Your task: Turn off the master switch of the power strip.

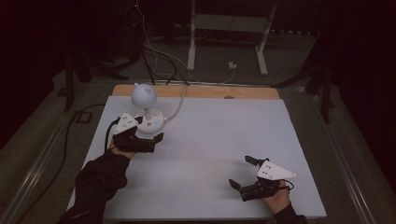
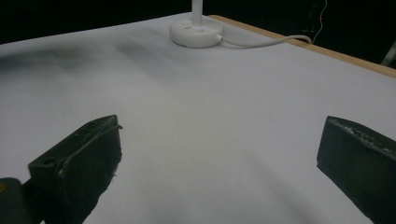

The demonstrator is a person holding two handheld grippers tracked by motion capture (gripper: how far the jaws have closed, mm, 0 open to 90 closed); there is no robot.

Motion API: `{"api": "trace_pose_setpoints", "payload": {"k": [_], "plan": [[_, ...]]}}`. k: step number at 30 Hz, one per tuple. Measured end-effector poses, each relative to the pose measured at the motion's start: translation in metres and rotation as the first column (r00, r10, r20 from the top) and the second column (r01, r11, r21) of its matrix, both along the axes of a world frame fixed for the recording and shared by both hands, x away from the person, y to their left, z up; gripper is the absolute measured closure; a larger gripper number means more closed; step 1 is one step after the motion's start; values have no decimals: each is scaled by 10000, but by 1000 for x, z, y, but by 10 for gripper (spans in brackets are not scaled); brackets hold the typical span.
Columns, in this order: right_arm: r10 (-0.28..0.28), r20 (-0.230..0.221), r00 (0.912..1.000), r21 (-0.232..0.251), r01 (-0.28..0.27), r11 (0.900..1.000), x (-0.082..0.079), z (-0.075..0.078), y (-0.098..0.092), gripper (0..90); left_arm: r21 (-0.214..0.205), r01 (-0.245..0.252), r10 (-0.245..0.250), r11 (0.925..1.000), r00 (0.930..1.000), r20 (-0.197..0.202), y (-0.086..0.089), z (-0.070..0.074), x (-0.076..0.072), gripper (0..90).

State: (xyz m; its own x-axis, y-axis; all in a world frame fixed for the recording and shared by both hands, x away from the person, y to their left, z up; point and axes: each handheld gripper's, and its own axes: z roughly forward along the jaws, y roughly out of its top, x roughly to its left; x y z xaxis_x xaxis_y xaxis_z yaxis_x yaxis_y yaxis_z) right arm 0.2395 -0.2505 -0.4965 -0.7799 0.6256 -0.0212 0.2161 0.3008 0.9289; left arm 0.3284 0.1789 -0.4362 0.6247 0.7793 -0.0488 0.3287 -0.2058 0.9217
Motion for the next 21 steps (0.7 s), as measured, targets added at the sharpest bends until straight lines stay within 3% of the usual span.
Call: {"api": "trace_pose_setpoints", "payload": {"k": [4, 7, 9, 13, 20, 21], "plan": [[23, -13, 10000, -23, -24, 10000, 0, 0, 0, 0, 78, -164, 165, 9998, 9998, -56, -4, -4, 7, 3], [36, -58, 10000, 10, -36, 10000, 0, -1, 0, 0, 267, -364, 361, 9990, 9993, 114, -10, -8, 13, 3], [51, -81, 10000, 3, -51, 10000, 0, -1, 0, 0, 282, -364, 370, 9989, 9991, -195, -15, -11, 19, 3], [70, -80, 9999, 47, -69, 10000, 0, -1, 0, 0, 448, -659, 669, 9968, 9976, -203, -20, -14, 25, 3], [98, -94, 9999, 36, -98, 9999, 0, -1, 0, 0, 440, -729, 751, 9964, 9959, -507, -25, -21, 39, 20], [103, -104, 9999, 56, -103, 9999, 0, -1, 0, 0, 586, -778, 806, 9952, 9956, -469, -26, -22, 42, 37]]}}
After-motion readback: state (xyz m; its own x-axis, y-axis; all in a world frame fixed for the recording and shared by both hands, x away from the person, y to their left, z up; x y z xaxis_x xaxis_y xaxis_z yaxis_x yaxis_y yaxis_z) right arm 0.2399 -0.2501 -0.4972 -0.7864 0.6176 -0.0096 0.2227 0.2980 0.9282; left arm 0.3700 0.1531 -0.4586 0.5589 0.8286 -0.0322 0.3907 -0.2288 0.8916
